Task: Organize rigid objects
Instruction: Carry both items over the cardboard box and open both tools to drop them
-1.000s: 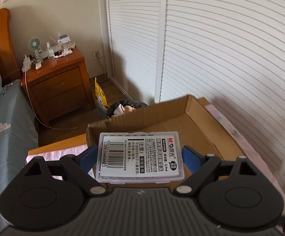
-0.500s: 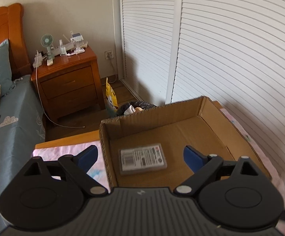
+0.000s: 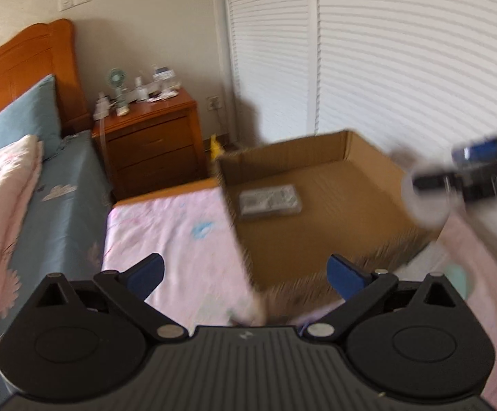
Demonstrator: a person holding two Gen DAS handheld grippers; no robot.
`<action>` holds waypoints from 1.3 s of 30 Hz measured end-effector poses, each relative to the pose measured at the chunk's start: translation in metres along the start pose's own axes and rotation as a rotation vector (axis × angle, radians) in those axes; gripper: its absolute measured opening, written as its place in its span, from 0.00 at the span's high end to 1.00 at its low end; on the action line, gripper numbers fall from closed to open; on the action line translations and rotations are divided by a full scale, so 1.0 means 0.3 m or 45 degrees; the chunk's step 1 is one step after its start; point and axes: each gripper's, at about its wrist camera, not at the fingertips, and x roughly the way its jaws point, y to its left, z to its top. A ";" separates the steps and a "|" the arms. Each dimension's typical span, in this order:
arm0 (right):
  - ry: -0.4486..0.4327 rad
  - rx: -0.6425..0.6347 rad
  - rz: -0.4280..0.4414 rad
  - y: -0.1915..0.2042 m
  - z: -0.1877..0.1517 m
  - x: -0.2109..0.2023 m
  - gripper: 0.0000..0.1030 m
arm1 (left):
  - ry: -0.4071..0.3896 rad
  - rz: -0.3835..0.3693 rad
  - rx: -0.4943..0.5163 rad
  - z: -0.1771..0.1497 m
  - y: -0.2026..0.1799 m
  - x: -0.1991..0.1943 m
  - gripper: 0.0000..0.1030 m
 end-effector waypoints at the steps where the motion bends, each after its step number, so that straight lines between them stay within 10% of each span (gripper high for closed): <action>1: -0.002 0.002 -0.005 0.000 0.014 0.012 0.10 | 0.008 0.019 -0.013 -0.023 0.005 -0.008 0.02; 19: 0.018 0.010 -0.085 0.012 0.182 0.273 0.00 | 0.122 -0.001 -0.137 -0.222 0.073 -0.052 0.02; 39: -0.021 -0.010 -0.044 0.064 -0.061 0.022 0.00 | 0.176 -0.034 -0.137 -0.266 0.058 -0.042 0.02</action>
